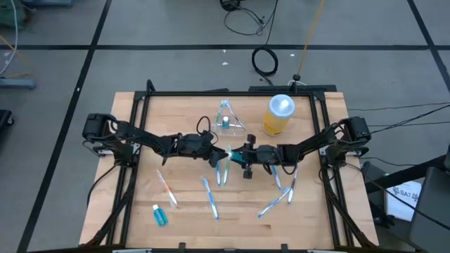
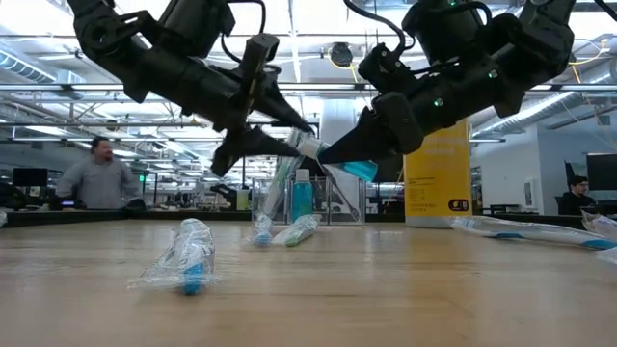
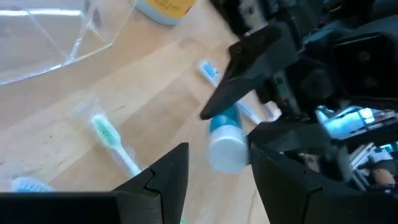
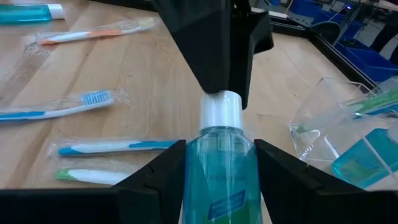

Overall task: Pick & Place toothbrushing station
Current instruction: Put the blue mouthwash into the middle compartment of the transparent organizer

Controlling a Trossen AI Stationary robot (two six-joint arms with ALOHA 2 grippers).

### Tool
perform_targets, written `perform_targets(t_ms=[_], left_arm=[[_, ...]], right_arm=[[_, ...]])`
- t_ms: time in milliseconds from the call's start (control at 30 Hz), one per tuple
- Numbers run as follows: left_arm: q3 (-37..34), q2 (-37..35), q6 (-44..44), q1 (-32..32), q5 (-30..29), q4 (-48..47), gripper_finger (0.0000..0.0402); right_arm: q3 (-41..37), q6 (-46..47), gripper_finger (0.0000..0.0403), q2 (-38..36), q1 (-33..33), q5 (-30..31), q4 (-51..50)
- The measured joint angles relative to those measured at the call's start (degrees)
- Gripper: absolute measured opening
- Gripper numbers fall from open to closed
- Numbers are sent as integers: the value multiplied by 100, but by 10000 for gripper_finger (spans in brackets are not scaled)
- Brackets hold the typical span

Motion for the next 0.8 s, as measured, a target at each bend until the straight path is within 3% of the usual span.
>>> perform_targets(t_ms=[800], left_arm=[[25, 11, -121, 0, -251, 89, 177]], right_arm=[[4, -2, 164, -9, -226, -21, 441]])
